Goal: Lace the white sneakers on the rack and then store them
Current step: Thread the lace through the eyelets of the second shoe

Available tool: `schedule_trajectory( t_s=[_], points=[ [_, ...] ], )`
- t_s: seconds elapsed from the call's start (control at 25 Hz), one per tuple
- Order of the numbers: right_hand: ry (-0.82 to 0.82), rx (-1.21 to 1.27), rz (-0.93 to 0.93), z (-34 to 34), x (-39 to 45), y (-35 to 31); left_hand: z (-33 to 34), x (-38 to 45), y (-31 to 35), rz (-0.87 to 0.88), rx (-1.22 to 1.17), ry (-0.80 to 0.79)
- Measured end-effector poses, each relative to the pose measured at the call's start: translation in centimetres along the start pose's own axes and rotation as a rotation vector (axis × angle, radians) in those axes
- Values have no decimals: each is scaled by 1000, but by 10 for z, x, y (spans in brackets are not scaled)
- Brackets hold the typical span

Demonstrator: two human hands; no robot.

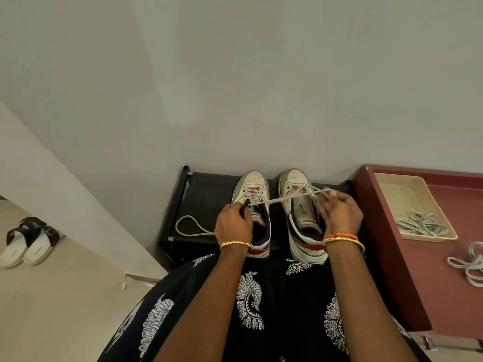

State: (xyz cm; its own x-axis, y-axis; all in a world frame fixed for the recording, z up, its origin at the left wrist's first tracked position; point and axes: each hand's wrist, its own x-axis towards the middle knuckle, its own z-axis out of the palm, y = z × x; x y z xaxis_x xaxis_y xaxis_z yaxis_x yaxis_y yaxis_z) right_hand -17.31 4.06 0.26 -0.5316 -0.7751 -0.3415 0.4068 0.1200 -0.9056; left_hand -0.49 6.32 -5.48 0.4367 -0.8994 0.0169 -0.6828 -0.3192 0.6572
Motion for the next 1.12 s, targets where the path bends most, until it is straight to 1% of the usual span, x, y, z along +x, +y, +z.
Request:
schedule_trajectory(
  t_s=[0.04,0.08,0.12,0.16,0.24,0.28,0.32,0.36,0.4,0.56,0.68,0.76,0.88,0.96,1.04,1.12],
  points=[
    [-63,145,89,7,-4,-1,0,0,0,0,-1,-2],
    [-136,206,117,17,-12,-3,0,0,0,1,-2,-5],
    [-209,139,66,28,-20,-3,0,1,0,0,-3,-10],
    [-284,-105,-86,39,-28,0,-1,1,0,-3,-4,-15],
    [-464,-901,-543,53,-33,22,-2,1,-1,-6,-3,-17],
    [-533,-1254,-681,57,-33,37,-2,1,-1,-2,-5,-17],
    [-567,-1516,-710,59,-34,48,-2,1,-1,3,-7,-19],
    [-563,-1665,-703,61,-35,55,-2,1,-1,8,-9,-19],
    [-545,-1716,-701,62,-36,60,-2,1,-1,12,-8,-19],
    [-526,-1607,-742,56,-39,58,-1,1,-1,9,-1,-16],
    [-508,-1444,-647,43,-37,47,-1,0,0,-6,6,3],
    [-503,-1251,-501,29,-31,32,-2,1,0,-18,3,15],
    [-538,-970,-193,-1,-17,7,-3,0,1,-30,-5,9],
    [-555,-755,-58,-12,-15,3,-4,-1,3,-31,-3,3],
    [-587,-463,54,-5,-19,8,-4,-1,4,-30,-10,0],
    [-643,-176,152,16,-26,15,-5,-1,4,-27,-11,-13]
  ],
)
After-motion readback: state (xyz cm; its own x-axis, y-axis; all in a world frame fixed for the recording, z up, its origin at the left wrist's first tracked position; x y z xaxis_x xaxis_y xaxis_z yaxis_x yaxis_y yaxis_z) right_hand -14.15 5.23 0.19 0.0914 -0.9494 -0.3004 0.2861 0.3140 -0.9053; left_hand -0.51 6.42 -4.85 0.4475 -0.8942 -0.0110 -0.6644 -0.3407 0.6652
